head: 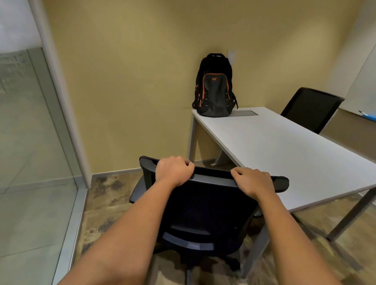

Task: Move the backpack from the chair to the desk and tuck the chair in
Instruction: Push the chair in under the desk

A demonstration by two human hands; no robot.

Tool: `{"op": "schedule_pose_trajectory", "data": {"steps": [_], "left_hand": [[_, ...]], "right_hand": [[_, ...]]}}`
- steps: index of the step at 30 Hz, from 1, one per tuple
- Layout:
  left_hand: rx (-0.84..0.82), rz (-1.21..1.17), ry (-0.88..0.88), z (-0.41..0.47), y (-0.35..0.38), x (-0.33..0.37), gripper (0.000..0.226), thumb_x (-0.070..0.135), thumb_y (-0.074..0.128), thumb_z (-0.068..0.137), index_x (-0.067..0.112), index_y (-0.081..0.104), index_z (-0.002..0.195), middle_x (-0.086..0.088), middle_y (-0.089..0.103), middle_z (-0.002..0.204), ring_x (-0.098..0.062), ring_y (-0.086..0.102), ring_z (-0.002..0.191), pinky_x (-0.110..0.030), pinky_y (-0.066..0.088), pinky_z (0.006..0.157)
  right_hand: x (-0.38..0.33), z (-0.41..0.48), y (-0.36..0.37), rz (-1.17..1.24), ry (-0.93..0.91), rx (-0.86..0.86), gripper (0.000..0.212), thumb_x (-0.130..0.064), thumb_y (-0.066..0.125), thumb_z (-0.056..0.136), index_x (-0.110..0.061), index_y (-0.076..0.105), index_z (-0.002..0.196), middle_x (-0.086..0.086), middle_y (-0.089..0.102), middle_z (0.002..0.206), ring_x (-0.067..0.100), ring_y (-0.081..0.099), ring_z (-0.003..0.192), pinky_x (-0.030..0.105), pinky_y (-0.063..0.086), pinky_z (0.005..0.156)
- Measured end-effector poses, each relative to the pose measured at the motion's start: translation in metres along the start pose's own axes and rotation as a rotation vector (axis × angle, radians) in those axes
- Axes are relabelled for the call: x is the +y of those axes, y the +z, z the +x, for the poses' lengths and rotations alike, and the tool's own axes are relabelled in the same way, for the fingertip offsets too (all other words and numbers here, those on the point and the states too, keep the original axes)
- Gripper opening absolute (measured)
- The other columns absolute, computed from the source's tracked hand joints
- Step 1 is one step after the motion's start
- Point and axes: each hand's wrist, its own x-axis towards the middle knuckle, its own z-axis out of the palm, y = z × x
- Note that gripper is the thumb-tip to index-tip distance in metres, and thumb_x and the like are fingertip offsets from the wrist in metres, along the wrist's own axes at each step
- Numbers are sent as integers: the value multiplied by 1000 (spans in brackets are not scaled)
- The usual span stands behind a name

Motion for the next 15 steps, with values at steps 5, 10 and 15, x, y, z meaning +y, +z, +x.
{"op": "schedule_pose_trajectory", "data": {"steps": [5, 10, 15], "left_hand": [[-10, -8, 75, 36, 1, -21, 33, 30, 35, 87, 24, 63, 71, 4, 47, 52, -15, 41, 49, -27, 26, 46], [0, -17, 119, 79, 6, -37, 33, 32, 34, 87, 22, 57, 65, 4, 46, 52, -15, 39, 48, -27, 22, 46], [10, -28, 149, 121, 13, -46, 36, 34, 35, 88, 23, 65, 72, 5, 47, 52, -14, 40, 48, -27, 22, 46]], "right_hand": [[-19, 25, 6, -31, 66, 42, 42, -36, 19, 98, -31, 59, 108, 2, 67, 105, 21, 46, 82, 41, 35, 92], [-31, 57, 10, -54, 99, 52, 38, -36, 19, 98, -33, 56, 100, 1, 66, 104, 21, 47, 82, 39, 33, 87], [-36, 93, 11, -79, 120, 31, 40, -37, 18, 99, -32, 56, 106, 2, 65, 111, 22, 48, 86, 38, 31, 85]]}}
